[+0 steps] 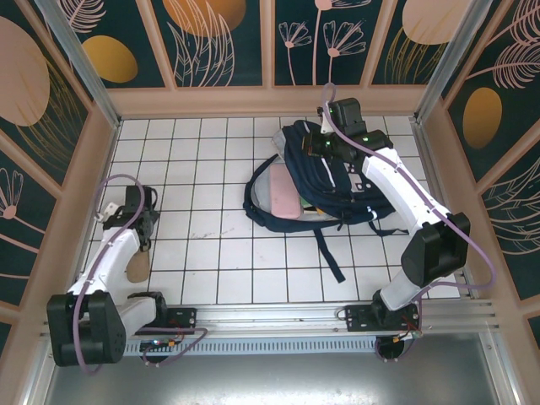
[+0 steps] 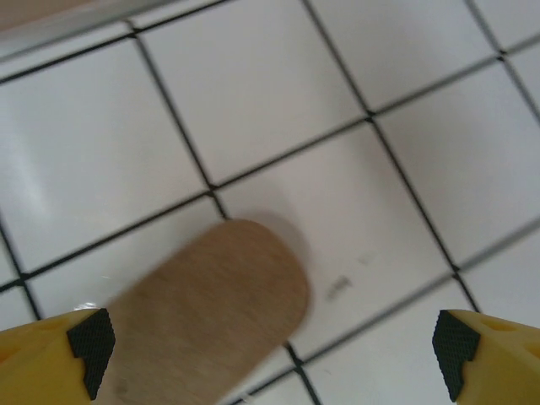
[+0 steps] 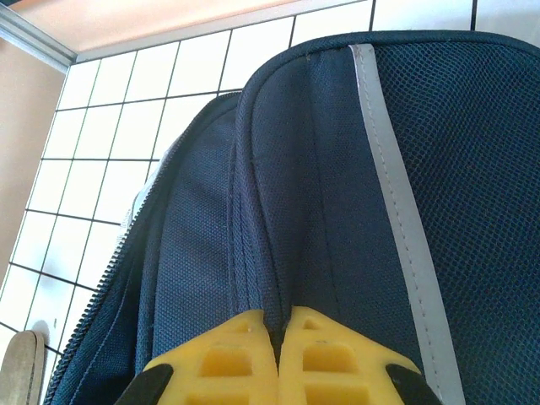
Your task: Pack books, pencil case, and school supplies into a backpack
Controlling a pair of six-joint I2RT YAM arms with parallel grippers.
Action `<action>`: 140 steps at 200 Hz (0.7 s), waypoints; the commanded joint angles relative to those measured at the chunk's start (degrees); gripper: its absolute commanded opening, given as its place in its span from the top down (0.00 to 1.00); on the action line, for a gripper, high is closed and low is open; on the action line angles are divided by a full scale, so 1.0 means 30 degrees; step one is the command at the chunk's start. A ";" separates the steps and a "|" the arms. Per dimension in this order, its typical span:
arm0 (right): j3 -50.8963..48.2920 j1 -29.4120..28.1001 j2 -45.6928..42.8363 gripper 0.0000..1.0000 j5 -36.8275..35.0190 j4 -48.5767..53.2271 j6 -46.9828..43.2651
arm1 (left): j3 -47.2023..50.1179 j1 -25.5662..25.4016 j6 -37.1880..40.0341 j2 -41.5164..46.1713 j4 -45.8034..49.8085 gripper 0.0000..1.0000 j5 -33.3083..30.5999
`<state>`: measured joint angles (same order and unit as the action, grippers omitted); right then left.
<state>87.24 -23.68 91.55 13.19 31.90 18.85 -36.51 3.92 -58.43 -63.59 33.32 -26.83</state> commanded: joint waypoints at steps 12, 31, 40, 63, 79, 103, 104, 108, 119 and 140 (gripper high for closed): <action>0.0275 -0.0133 -0.0516 1.00 0.1347 -0.2430 0.0338 | 0.0966 0.2183 0.0973 -0.0492 -0.0008 0.01 -0.0299; 0.0220 -0.0134 -0.0567 1.00 0.1347 -0.2401 0.0337 | 0.1835 0.3629 0.1092 -0.0931 -0.0797 0.01 0.0834; 0.0147 -0.0153 -0.0634 1.00 0.1365 -0.2458 0.0337 | 0.2262 0.3962 0.1131 -0.1035 -0.1343 0.02 0.1727; 0.0108 -0.0144 -0.0694 1.00 0.1237 -0.2444 0.0280 | 0.3058 0.4065 0.0938 -0.1105 -0.2500 0.02 0.3711; 0.0106 -0.0133 -0.0699 1.00 0.1201 -0.2416 0.0279 | 0.3292 0.4067 0.0985 -0.0883 -0.2818 0.02 0.4696; 0.0037 -0.0134 -0.0663 1.00 0.1170 -0.2416 0.0279 | 0.3352 0.4076 0.0919 -0.0730 -0.2757 0.02 0.5161; 0.0024 -0.0134 -0.0677 1.00 0.1170 -0.2423 0.0279 | 0.3367 0.4080 0.0926 -0.0753 -0.2772 0.01 0.5163; 0.0012 -0.0152 -0.0673 1.00 0.1173 -0.2430 0.0279 | 0.3392 0.4083 0.0891 -0.0786 -0.2773 0.01 0.5221; -0.0032 -0.0137 -0.0640 1.00 0.1192 -0.2459 0.0279 | 0.3532 0.4057 0.0630 -0.0949 -0.2826 0.01 0.5652; -0.0097 -0.0163 -0.0583 1.00 0.1239 -0.2540 0.0307 | 0.4236 0.4057 -0.0052 -0.0902 -0.3769 0.01 0.7561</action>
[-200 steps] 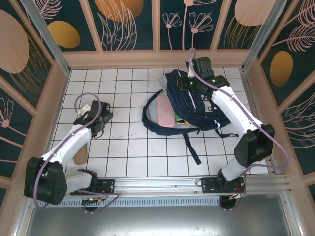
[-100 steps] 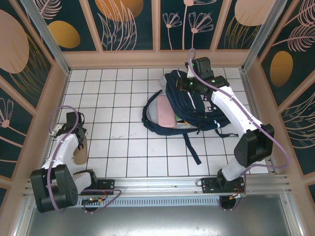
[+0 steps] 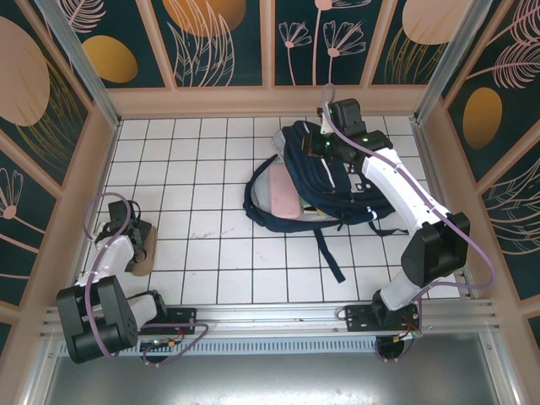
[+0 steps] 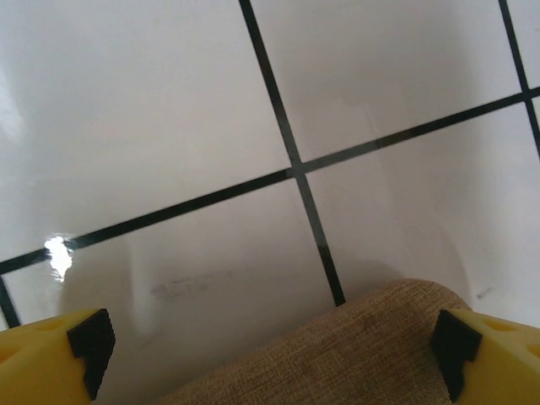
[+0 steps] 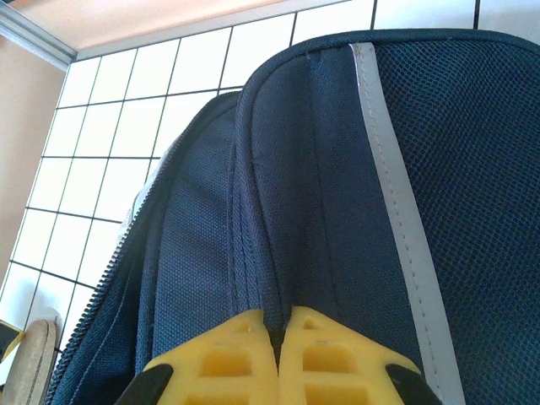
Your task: Pack books, pencil case, and school supplies into a backpack
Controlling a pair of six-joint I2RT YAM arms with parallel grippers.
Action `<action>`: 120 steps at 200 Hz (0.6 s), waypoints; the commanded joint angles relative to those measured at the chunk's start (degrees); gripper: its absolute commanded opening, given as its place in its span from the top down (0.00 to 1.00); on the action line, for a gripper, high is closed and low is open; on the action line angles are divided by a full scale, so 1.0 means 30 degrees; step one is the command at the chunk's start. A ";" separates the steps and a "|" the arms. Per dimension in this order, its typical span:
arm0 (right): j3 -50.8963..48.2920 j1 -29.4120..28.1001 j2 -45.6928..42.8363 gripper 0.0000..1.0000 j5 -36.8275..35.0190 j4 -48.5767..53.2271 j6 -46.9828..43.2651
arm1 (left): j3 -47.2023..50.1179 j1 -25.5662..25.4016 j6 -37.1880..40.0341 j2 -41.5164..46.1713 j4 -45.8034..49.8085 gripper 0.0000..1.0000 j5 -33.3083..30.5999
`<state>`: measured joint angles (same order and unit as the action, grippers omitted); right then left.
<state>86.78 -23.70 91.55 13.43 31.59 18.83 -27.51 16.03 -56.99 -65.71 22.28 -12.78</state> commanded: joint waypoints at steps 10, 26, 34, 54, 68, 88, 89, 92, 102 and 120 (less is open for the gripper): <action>0.0047 -0.0154 -0.0548 1.00 0.1192 -0.2445 0.0344 | 0.1633 0.0001 -0.0970 -0.0059 -0.0914 0.02 0.4037; 0.0047 -0.0155 -0.0476 1.00 0.1286 -0.2504 0.0403 | 0.2351 0.0010 -0.1935 0.0281 -0.2234 0.01 0.5654; 0.0047 -0.0155 -0.0403 1.00 0.1284 -0.2537 0.0431 | 0.2688 0.0011 -0.2440 0.0559 -0.2851 0.02 0.6298; 0.0069 -0.0214 -0.0296 1.00 0.1294 -0.2559 0.0447 | 0.3451 -0.0089 -0.3623 0.1050 -0.4022 0.01 0.7534; 0.0047 -0.0242 -0.0232 1.00 0.1265 -0.2607 0.0489 | 0.3903 -0.0462 -0.4471 0.1297 -0.4921 0.01 0.8055; 0.0018 -0.0301 -0.0109 1.00 0.1294 -0.2679 0.0604 | 0.3814 -0.1664 -0.5141 0.1293 -0.5848 0.01 0.7782; 0.0018 -0.0302 -0.0107 1.00 0.1294 -0.2694 0.0606 | 0.3782 -0.1717 -0.5142 0.1272 -0.5818 0.01 0.7749; 0.0018 -0.0335 -0.0066 1.00 0.1294 -0.2707 0.0630 | 0.3665 -0.1840 -0.5118 0.1205 -0.5780 0.01 0.7635; 0.0046 -0.0400 -0.0021 1.00 0.1294 -0.2736 0.0694 | 0.3262 -0.2029 -0.4910 0.0971 -0.5419 0.01 0.7370; 0.0153 -0.0532 0.0065 1.00 0.1249 -0.2753 0.0740 | 0.2690 -0.2033 -0.4099 0.0692 -0.4404 0.02 0.6724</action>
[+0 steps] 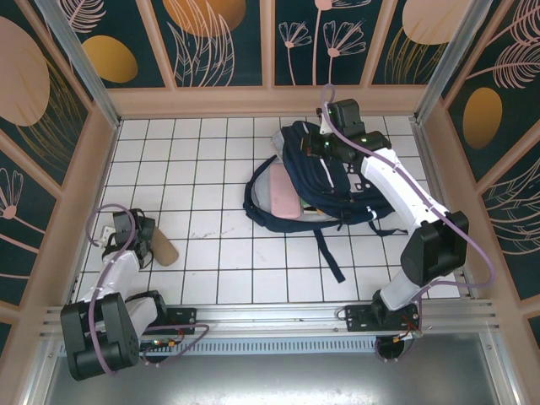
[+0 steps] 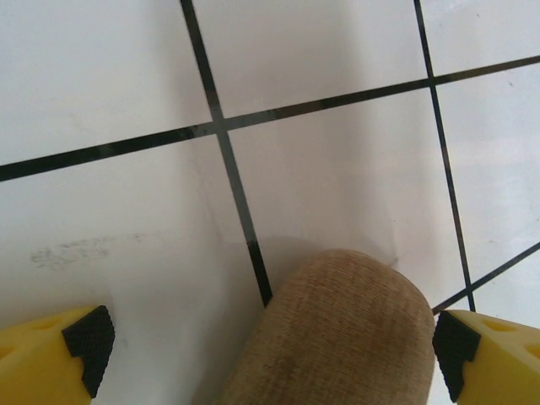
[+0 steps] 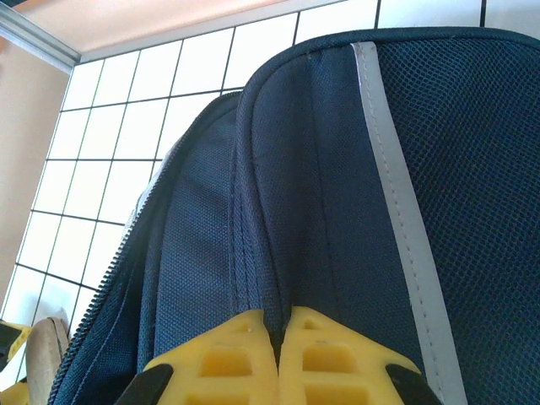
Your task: Pack books, pencil case, and school supplies into a backpack
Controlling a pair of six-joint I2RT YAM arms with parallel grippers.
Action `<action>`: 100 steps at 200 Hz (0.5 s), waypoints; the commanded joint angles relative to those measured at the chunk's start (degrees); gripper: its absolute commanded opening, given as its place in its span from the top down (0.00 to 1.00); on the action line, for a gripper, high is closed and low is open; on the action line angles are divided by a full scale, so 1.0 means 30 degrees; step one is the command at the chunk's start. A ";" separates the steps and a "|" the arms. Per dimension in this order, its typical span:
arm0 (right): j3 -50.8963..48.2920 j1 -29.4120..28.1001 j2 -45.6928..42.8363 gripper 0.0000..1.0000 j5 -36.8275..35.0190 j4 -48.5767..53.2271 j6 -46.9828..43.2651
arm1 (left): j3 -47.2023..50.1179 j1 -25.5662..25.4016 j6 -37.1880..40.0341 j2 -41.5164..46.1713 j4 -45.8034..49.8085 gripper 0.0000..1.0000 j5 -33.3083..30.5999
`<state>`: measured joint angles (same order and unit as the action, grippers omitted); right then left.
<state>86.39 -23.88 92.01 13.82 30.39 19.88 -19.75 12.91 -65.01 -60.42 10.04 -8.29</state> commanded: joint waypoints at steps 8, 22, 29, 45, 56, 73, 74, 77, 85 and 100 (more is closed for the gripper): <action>0.0310 -0.0533 -0.0058 1.00 0.1050 -0.2367 0.0401 | -0.0131 -0.0992 -0.1218 -0.1099 0.0166 0.02 0.5005; 0.0353 -0.0623 -0.0066 1.00 0.0959 -0.2410 0.0435 | -0.0455 -0.1006 -0.1027 -0.0992 0.0754 0.02 0.4718; 0.0328 -0.0668 -0.0077 1.00 0.0931 -0.2450 0.0478 | -0.0578 -0.0993 -0.0885 -0.0899 0.0974 0.01 0.4603; 0.0321 -0.0752 -0.0002 1.00 0.0900 -0.2542 0.0522 | -0.1084 -0.0992 -0.0384 -0.0539 0.1786 0.02 0.4103; 0.0325 -0.0826 0.0043 1.00 0.0896 -0.2597 0.0559 | -0.1477 -0.0992 0.0094 -0.0264 0.2466 0.02 0.3789; 0.0325 -0.0885 0.0102 1.00 0.0871 -0.2656 0.0584 | -0.1924 -0.0992 0.0861 0.0132 0.3378 0.02 0.3528; 0.0325 -0.0886 0.0098 1.00 0.0871 -0.2658 0.0582 | -0.1933 -0.0992 0.0910 0.0161 0.3428 0.02 0.3527; 0.0325 -0.0888 0.0108 1.00 0.0870 -0.2674 0.0581 | -0.1997 -0.0992 0.1036 0.0194 0.3575 0.02 0.3549; 0.0325 -0.0935 0.0124 1.00 0.0870 -0.2685 0.0555 | -0.2107 -0.0992 0.1349 0.0286 0.3981 0.02 0.3648; 0.0300 -0.0918 0.0121 1.00 0.0819 -0.2754 0.0559 | -0.2258 -0.1019 0.2037 0.0252 0.4598 0.02 0.4097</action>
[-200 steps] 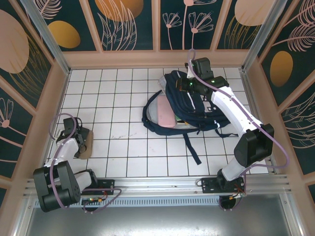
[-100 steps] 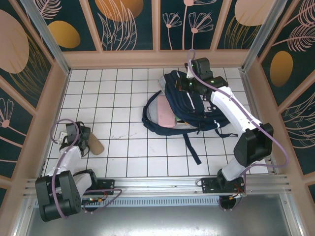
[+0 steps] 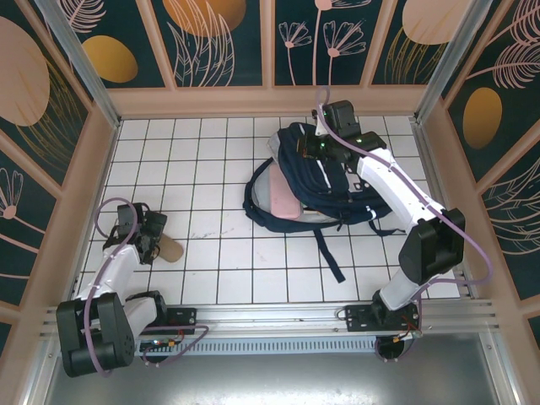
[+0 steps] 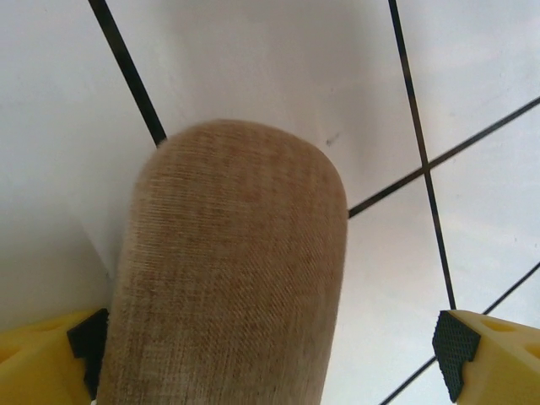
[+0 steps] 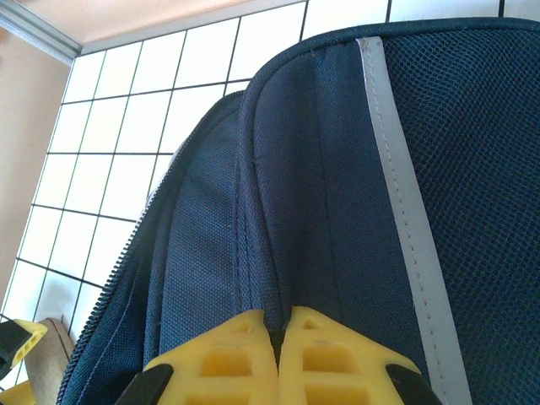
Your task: Pack books, pencil case, and school supplies into a backpack
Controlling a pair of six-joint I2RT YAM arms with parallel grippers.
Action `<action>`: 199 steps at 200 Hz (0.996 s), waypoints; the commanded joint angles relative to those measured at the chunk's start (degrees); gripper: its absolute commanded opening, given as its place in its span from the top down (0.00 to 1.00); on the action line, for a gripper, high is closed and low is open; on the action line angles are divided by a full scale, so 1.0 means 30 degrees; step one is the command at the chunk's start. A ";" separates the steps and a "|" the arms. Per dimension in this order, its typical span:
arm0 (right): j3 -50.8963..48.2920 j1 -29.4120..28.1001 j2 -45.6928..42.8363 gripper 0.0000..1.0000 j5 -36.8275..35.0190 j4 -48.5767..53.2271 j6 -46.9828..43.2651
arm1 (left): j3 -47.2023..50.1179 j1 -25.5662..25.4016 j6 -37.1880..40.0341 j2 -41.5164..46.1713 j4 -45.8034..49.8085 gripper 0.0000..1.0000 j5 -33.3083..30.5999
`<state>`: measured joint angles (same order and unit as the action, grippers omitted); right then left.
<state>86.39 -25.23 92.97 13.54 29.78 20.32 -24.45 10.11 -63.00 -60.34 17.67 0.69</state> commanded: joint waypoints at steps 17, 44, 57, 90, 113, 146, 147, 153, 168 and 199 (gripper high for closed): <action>0.0125 -0.0477 -0.0236 1.00 0.0890 -0.2703 0.0406 | -0.0786 -0.0132 0.2139 -0.0061 0.2700 0.03 0.1536; -0.0242 -0.0488 -0.0251 1.00 0.0935 -0.3003 0.0435 | -0.0774 -0.0205 0.2865 -0.0449 0.3206 0.03 0.1802; -0.0370 -0.0470 -0.0243 1.00 0.0994 -0.3143 0.0464 | -0.0677 -0.0263 0.2680 -0.0584 0.3193 0.03 0.2076; -0.0466 -0.0468 -0.0251 1.00 0.1024 -0.3219 0.0436 | -0.0454 -0.0407 0.1851 -0.0786 0.2589 0.05 0.2217; -0.0480 -0.0477 -0.0264 1.00 0.1009 -0.3188 0.0406 | -0.0311 -0.0439 0.1581 -0.1498 0.1961 0.06 0.2349; -0.0525 -0.0466 -0.0350 1.00 0.0994 -0.3158 0.0413 | -0.0343 -0.0469 0.1602 -0.2870 0.1521 0.11 0.2244; -0.0525 -0.0466 -0.0347 1.00 0.1009 -0.3159 0.0409 | -0.0345 -0.0469 0.1604 -0.2893 0.1521 0.12 0.2223; -0.0542 -0.0481 -0.0381 1.00 0.0995 -0.3159 0.0406 | -0.0344 -0.0469 0.1621 -0.2943 0.1550 0.14 0.2108; -0.0554 -0.0481 -0.0416 1.00 0.0930 -0.3126 0.0413 | -0.0292 -0.0466 0.1698 -0.2750 0.1573 0.19 0.1963; -0.0617 -0.0466 -0.0521 1.00 0.0706 -0.3070 0.0333 | -0.0431 -0.0469 0.1752 -0.1970 0.1624 0.32 0.1857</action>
<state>84.40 -25.67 92.97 13.58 27.18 20.53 -27.38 9.43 -57.41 -65.84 26.76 2.68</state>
